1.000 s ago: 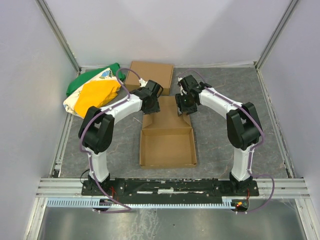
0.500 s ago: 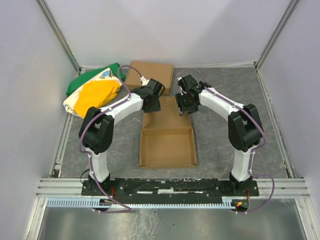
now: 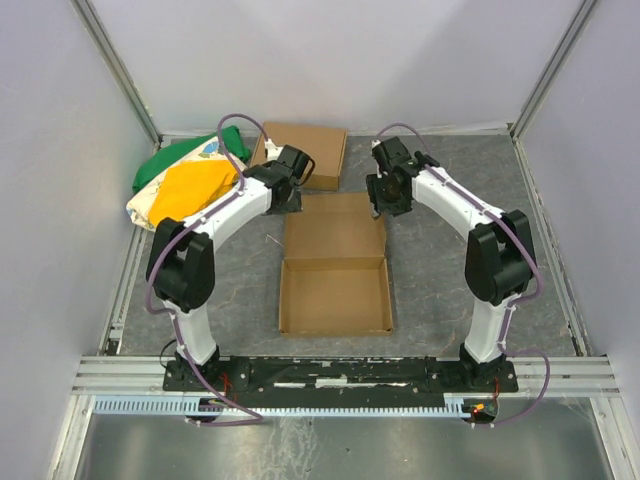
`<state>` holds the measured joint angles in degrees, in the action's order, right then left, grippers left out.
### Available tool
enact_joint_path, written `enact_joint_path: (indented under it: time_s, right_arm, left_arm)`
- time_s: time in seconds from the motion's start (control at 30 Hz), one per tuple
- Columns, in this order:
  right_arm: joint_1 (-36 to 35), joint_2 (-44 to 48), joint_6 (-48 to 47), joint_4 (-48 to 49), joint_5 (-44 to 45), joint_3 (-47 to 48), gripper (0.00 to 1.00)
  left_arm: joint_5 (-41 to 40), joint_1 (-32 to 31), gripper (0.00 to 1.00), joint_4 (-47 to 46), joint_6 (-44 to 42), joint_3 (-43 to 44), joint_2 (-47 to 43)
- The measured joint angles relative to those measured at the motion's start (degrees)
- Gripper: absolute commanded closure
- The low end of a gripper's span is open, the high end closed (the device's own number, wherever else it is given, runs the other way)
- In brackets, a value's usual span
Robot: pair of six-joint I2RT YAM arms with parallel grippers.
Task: Fold the paper box
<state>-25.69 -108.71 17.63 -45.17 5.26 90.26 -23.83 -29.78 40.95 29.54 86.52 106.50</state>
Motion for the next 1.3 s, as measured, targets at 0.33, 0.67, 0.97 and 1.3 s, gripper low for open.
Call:
enact_joint_path:
  time_s: [0.33, 0.67, 0.97, 1.3]
  right_arm:
    - [1.42, -0.55, 0.02, -1.18, -0.70, 4.24, 0.42]
    - [5.09, -7.43, 1.95, -1.36, -3.74, 13.18, 0.51]
    - [13.94, -15.58, 4.22, 2.14, -10.32, 13.55, 0.52]
    - [13.46, -17.90, 7.02, 8.48, -16.85, 13.33, 0.54]
  left_arm:
    - [-0.09, 3.82, 0.39, 0.74, -2.47, 2.73, 0.00]
    - [2.03, 10.73, 0.40, 0.07, -3.17, 5.16, -1.11]
    - [3.39, 12.76, 0.40, -4.13, -3.17, -1.57, -8.44]
    - [4.15, 12.63, 0.40, -8.33, -3.15, -9.81, -15.91]
